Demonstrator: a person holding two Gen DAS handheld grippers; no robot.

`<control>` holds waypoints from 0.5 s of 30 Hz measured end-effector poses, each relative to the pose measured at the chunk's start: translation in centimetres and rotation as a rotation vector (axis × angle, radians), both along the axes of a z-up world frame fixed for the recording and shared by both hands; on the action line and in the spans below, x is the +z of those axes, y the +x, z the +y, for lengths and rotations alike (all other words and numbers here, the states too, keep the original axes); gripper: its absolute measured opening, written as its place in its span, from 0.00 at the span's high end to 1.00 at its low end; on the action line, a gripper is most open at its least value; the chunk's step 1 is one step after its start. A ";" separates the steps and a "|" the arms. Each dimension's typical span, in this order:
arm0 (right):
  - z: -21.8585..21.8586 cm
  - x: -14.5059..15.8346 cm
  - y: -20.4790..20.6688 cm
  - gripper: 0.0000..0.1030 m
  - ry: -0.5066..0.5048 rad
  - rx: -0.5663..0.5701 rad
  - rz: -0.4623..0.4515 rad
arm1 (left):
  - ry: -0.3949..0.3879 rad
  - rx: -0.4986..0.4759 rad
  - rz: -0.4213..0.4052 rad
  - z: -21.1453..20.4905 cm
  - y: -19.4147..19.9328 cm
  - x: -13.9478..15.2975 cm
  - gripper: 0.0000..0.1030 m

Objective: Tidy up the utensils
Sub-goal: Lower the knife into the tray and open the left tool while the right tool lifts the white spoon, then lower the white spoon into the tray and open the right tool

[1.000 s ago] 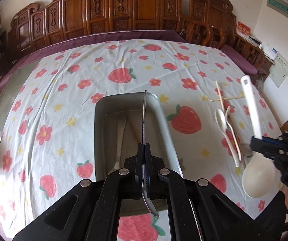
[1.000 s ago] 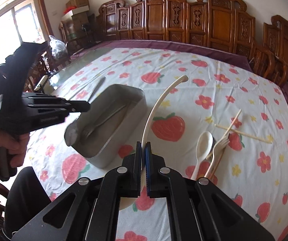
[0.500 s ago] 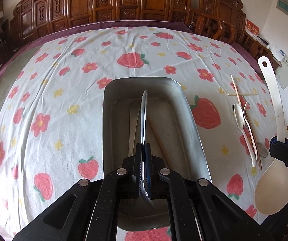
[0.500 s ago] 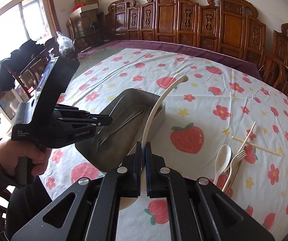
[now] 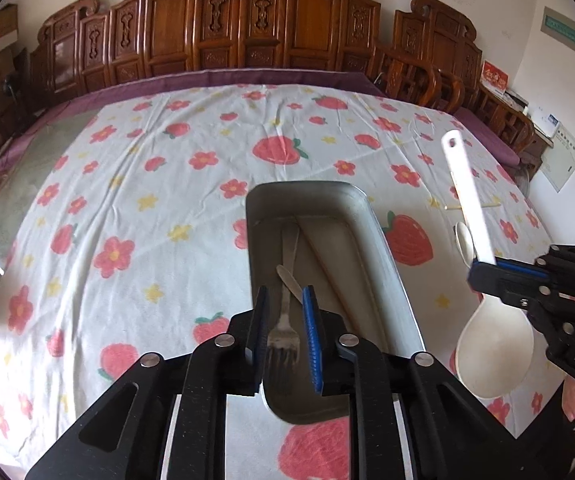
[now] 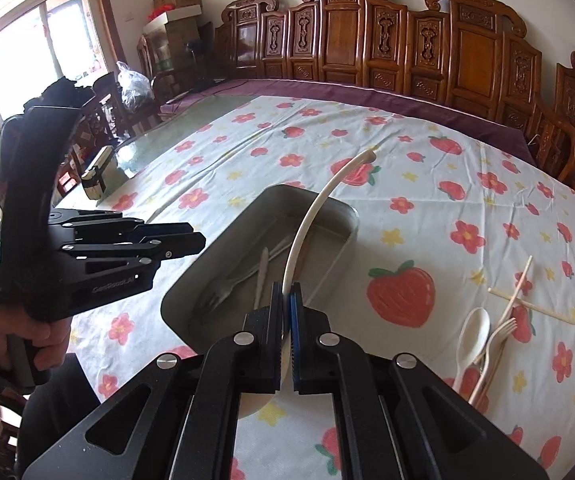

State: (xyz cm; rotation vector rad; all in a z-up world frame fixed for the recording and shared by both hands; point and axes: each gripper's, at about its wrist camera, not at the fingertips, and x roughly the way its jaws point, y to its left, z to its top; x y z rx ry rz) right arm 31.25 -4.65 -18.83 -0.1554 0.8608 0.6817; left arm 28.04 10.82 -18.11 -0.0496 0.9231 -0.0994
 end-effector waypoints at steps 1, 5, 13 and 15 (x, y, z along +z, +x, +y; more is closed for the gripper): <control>0.4 -0.1 0.2 0.96 -0.001 0.006 0.004 | 0.001 0.002 -0.005 0.3 -0.2 0.2 0.80; 2.5 -0.4 0.7 0.96 -0.009 0.036 0.018 | 0.012 0.015 -0.024 1.4 -0.6 0.7 0.75; 6.1 -2.9 2.3 0.96 -0.045 0.077 0.077 | -0.007 0.064 -0.055 4.6 -2.2 1.9 0.70; 6.7 -3.7 2.6 0.96 -0.046 0.075 0.092 | -0.011 0.088 -0.057 5.4 -2.5 1.9 0.70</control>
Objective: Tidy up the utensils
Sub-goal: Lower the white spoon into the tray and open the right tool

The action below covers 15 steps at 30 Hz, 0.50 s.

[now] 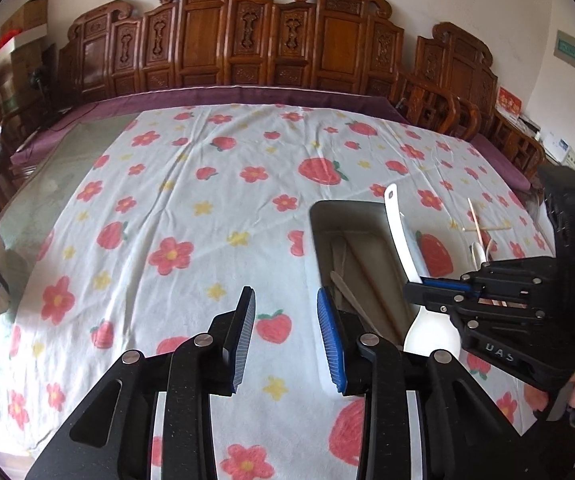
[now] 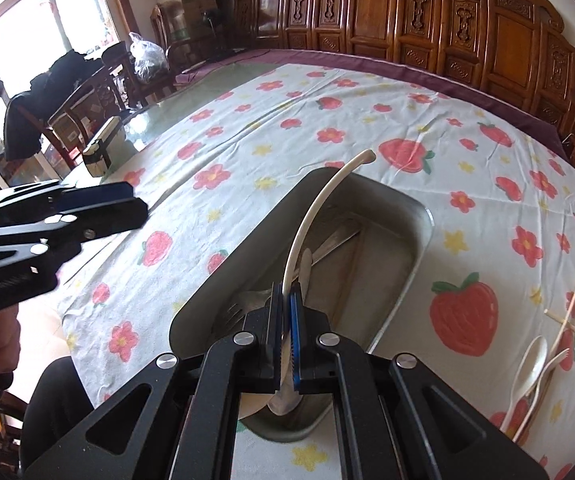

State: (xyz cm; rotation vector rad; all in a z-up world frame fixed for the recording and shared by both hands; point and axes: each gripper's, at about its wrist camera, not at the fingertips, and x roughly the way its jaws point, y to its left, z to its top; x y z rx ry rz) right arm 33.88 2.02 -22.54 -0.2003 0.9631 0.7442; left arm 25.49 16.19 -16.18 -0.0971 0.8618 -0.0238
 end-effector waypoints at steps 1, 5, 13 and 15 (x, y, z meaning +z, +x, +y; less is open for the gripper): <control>0.2 -0.4 0.2 0.96 -0.004 -0.003 0.008 | -0.001 0.007 -0.001 0.3 -0.2 0.0 0.70; 0.7 -1.8 0.8 0.96 -0.022 -0.006 0.034 | 0.016 0.016 -0.011 1.0 -0.8 -0.1 0.70; 0.8 -2.3 0.8 0.92 -0.023 0.010 0.057 | 0.038 0.005 -0.006 0.6 -1.9 -0.2 0.70; 0.5 -1.9 0.6 0.92 -0.021 0.017 0.052 | 0.040 -0.002 -0.011 0.2 -2.1 0.1 0.70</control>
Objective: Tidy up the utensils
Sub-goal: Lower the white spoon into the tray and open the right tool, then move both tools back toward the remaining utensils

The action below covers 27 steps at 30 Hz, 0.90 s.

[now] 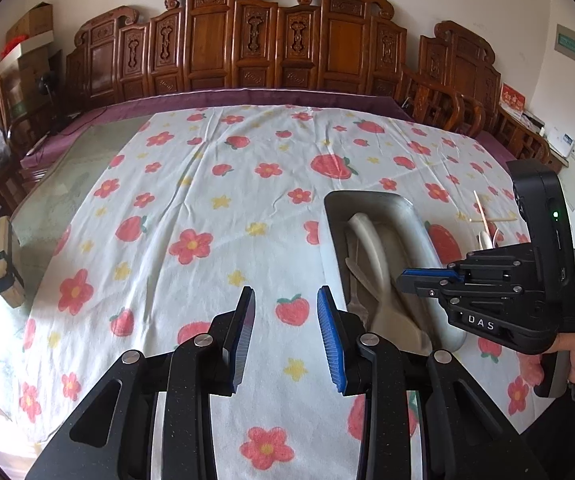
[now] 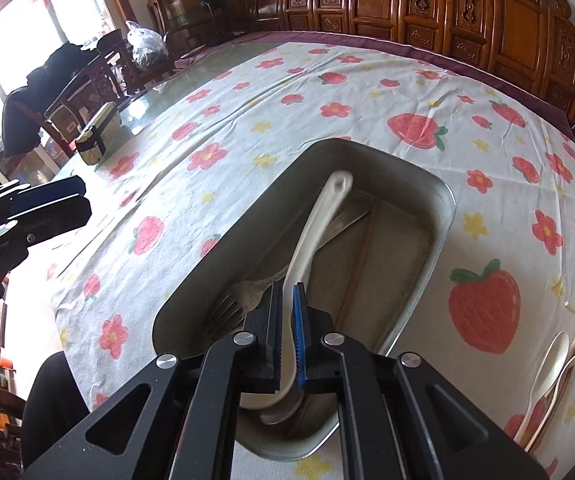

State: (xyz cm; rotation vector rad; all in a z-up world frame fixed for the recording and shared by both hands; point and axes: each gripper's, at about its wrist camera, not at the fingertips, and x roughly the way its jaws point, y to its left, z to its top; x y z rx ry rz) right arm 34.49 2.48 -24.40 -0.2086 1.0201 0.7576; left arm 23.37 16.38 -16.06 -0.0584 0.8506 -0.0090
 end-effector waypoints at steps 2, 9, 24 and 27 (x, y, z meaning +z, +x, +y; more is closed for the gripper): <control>-0.8 0.9 -0.4 0.92 0.014 -0.003 -0.015 | -0.004 -0.008 -0.003 -0.5 -0.1 0.3 0.70; -5.8 3.8 -2.8 0.92 0.060 -0.039 -0.056 | -0.002 -0.054 -0.034 -3.5 -0.3 1.7 0.61; -22.7 3.5 -7.6 0.92 -0.004 -0.268 -0.117 | -0.036 -0.209 -0.033 -13.5 1.0 1.3 0.47; -24.7 3.1 -7.8 0.92 -0.015 -0.299 -0.114 | -0.044 -0.238 -0.023 -15.4 1.6 0.9 0.46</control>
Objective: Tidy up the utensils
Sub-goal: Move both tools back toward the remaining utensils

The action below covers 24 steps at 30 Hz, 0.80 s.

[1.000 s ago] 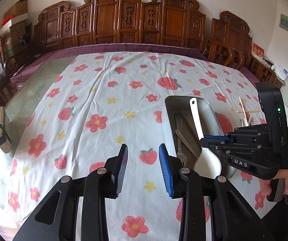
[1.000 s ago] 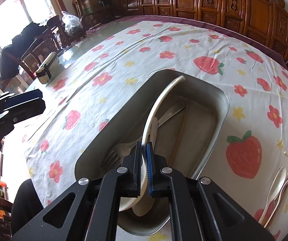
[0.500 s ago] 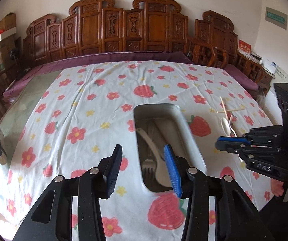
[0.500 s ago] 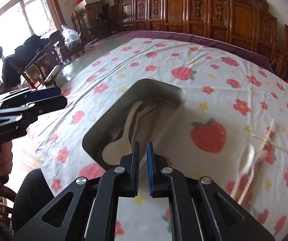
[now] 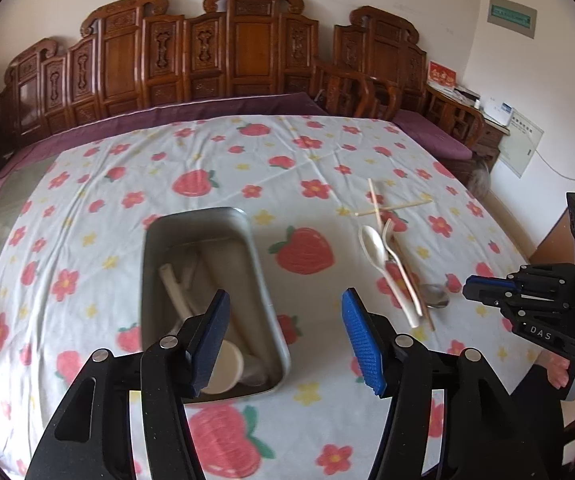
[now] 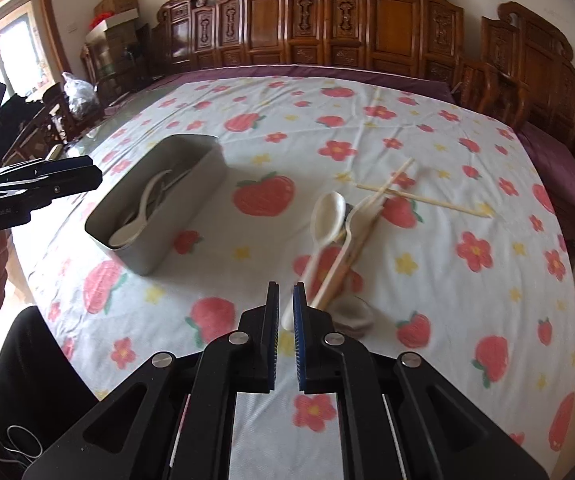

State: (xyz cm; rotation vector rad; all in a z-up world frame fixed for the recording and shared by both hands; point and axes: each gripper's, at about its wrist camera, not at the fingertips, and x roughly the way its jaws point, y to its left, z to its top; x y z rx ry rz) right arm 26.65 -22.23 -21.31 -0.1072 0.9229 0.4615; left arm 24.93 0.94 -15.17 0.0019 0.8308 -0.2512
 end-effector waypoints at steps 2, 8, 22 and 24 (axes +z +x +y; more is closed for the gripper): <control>-1.0 -0.2 0.1 0.92 0.003 -0.022 0.004 | 0.001 -0.014 0.006 -1.1 0.4 -0.3 0.39; -2.3 -1.0 1.4 0.85 0.017 -0.066 0.028 | -0.007 -0.057 0.014 -4.4 1.6 -1.2 0.34; -1.7 -5.7 9.0 0.80 0.070 -0.167 0.164 | -0.007 -0.083 0.061 -6.6 2.1 -3.3 0.31; -1.4 -6.2 9.7 0.80 0.066 -0.174 0.176 | -0.010 -0.087 0.064 -6.6 2.1 -3.3 0.31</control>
